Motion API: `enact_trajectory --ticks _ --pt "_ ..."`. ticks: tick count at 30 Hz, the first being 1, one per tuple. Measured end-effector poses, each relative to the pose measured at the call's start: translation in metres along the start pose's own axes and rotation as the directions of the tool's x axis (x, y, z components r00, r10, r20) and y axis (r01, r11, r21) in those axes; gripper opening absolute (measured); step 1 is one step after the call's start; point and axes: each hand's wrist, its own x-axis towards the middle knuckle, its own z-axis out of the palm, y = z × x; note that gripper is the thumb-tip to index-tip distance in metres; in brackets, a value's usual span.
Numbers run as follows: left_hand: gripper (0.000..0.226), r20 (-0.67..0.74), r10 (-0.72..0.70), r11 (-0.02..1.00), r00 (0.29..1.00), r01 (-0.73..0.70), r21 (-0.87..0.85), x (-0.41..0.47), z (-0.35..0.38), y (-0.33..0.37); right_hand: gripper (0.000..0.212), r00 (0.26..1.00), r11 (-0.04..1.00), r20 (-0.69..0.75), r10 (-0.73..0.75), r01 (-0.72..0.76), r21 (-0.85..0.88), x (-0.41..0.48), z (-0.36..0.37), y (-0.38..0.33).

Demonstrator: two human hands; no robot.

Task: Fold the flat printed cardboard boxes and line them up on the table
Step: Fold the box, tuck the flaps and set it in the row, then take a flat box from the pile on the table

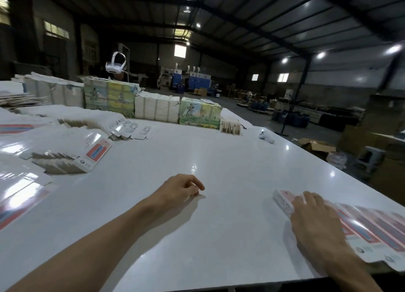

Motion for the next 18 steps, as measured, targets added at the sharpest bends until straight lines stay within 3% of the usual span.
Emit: enact_trajectory --ticks 3,5,10,14,18 --pt "0.023 0.009 -0.008 1.000 1.000 0.008 -0.010 0.001 0.000 -0.001 0.047 0.997 0.999 -0.058 -0.052 0.051 -0.018 0.010 -0.004 -0.018" --pt "0.021 -0.016 -0.012 1.000 1.000 0.012 -0.023 0.003 -0.002 -0.001 0.042 0.987 0.988 -0.100 -0.126 0.133 0.072 0.026 -0.009 -0.043" --pt "0.016 -0.243 -0.107 0.988 0.964 0.077 -0.132 0.007 -0.006 -0.002 0.027 0.943 0.880 -0.179 -0.282 0.328 0.344 0.075 -0.022 -0.129" --pt "0.013 -0.374 -0.157 0.977 0.914 0.200 0.079 0.013 -0.028 -0.009 0.033 0.903 0.787 -0.233 -0.361 0.429 0.443 0.080 -0.005 -0.181" --pt "0.026 -0.459 -0.203 0.825 0.865 0.404 0.396 0.028 -0.082 -0.031 0.024 0.862 0.705 -0.225 -0.454 0.501 0.502 0.082 0.021 -0.185"
